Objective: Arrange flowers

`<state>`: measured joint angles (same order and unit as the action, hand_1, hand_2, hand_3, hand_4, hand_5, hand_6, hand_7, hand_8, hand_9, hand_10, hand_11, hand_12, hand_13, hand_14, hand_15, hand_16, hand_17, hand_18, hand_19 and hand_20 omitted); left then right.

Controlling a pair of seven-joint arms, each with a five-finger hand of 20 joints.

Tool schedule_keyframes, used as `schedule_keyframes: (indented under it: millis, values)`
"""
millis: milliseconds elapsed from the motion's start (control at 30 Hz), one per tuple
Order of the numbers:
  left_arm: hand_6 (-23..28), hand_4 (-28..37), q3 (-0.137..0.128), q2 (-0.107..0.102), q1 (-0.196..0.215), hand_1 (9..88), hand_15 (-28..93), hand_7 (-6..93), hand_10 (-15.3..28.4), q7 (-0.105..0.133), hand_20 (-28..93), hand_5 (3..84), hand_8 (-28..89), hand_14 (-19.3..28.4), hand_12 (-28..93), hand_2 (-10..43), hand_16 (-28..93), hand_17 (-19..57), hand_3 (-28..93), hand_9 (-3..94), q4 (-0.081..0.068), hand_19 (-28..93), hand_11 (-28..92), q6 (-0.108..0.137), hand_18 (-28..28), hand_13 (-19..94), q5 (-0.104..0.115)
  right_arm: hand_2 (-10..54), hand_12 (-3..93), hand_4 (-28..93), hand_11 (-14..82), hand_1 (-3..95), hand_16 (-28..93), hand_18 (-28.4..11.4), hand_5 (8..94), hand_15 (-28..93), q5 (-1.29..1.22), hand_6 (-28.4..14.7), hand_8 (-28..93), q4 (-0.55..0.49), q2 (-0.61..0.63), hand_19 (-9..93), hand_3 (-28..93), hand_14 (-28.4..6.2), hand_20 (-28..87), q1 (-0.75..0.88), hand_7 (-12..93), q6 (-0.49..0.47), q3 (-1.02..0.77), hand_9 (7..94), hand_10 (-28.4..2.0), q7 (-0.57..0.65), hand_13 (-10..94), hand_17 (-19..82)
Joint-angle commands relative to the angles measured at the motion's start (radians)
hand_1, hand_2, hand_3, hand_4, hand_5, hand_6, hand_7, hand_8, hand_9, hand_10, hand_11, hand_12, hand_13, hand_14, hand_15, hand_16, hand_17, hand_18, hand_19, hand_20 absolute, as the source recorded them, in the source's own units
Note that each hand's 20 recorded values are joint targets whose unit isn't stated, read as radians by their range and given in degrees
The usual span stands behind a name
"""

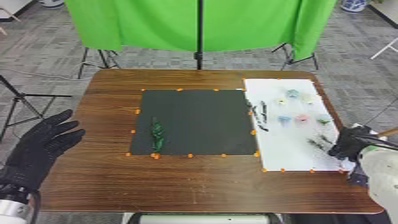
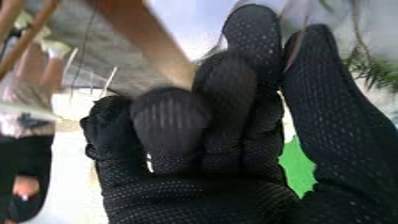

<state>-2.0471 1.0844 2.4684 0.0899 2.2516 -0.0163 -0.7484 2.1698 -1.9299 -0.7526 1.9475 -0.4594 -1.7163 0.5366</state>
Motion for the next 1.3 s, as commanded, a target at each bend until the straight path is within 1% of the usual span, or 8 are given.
schedule_keyframes:
  millis: [33,233,333,400,567,767,1067,1300]
  values:
    - [1.8,-21.7,-0.001,0.014,0.03,27.8,44,28.9,12.4,0.004,9,33.0,-14,14.8,15,-3.0,-1,-4.8,71,28.6,0.004,50,32,0.011,22.6,26,-0.003,-9.5,35.5,-28,54.8,44.2,28,-21.8,83.7,76,-0.058,-0.6,0,-0.095,-0.04,93,79,-6.9,58,-0.002,47,0.052,-0.044,90.8,-6.9,0.034,84,48]
    - [1.8,-21.8,-0.001,0.014,0.032,27.8,44,29.2,12.4,-0.004,9,32.9,-14,14.9,15,-3.0,-1,-4.8,71,28.6,0.006,50,32,0.012,22.7,26,-0.003,-9.5,35.8,-28,57.0,43.1,28,-22.3,86.0,78,-0.089,-1.6,2,-0.218,-0.063,93,83,-6.4,64,-0.153,46,0.101,0.031,93.3,-6.3,0.038,87,52]
    - [1.7,-21.9,0.001,0.014,0.031,27.8,44,29.2,12.4,-0.007,9,33.0,-14,14.9,15,-3.0,-1,-4.8,71,28.6,0.008,50,32,0.012,22.6,26,-0.003,-9.5,36.6,-28,59.3,41.2,29,-22.7,86.9,79,-0.102,-1.2,5,-0.24,-0.096,93,86,-6.9,66,-0.262,46,0.087,0.12,93.5,-6.8,-0.004,88,53]
    - [1.7,-21.9,0.0,0.015,0.035,27.7,44,29.2,12.4,-0.006,9,32.9,-14,14.9,15,-3.0,-1,-4.8,71,28.7,0.009,50,32,0.015,22.7,26,-0.003,-9.5,36.8,-27,60.8,40.2,29,-22.9,87.0,80,-0.106,-1.0,6,-0.238,-0.144,93,86,-7.0,67,-0.354,47,0.029,0.205,93.6,-7.1,-0.024,88,53]
    - [1.8,-21.8,0.011,0.009,0.011,27.7,44,29.2,12.4,-0.022,9,32.9,-14,14.9,14,-3.0,-1,-4.8,71,28.7,0.002,50,32,0.008,22.7,26,-0.004,-9.5,36.4,-26,61.7,39.6,29,-22.6,87.4,80,-0.069,-0.8,7,-0.176,-0.301,93,86,-6.8,68,-0.5,47,-0.096,0.427,93.7,-7.0,-0.075,89,55]
    - [1.8,-21.8,0.022,0.002,-0.006,27.8,44,29.1,12.4,-0.034,9,32.9,-14,14.9,15,-2.9,-1,-4.8,71,28.6,-0.003,50,32,0.005,22.7,26,-0.004,-9.5,35.5,-26,62.1,39.5,28,-22.8,88.0,80,0.026,-0.7,6,-0.023,-0.446,93,86,-6.5,68,-0.587,46,-0.195,0.66,93.7,-6.9,-0.074,89,56]
    - [1.8,-21.9,0.032,0.002,-0.015,27.8,44,29.0,12.4,-0.046,9,33.0,-14,14.9,15,-2.9,-1,-4.8,71,28.7,-0.01,50,32,0.004,22.7,26,-0.002,-9.5,32.0,-26,63.1,39.8,28,-22.6,88.9,78,0.281,-0.5,6,0.187,-0.557,93,86,-5.1,68,-0.644,44,-0.1,0.811,93.7,-5.9,-0.065,92,58]
    - [1.8,-21.8,0.036,-0.005,-0.012,27.7,44,28.9,12.4,-0.043,9,33.1,-14,14.9,14,-2.9,-1,-4.8,71,28.8,-0.011,50,32,0.003,22.7,26,-0.001,-9.4,28.6,-26,65.2,39.0,27,-22.5,90.1,78,0.475,0.0,6,0.227,-0.559,93,87,-4.1,68,-0.634,43,0.04,0.877,93.7,-5.2,-0.065,93,60]
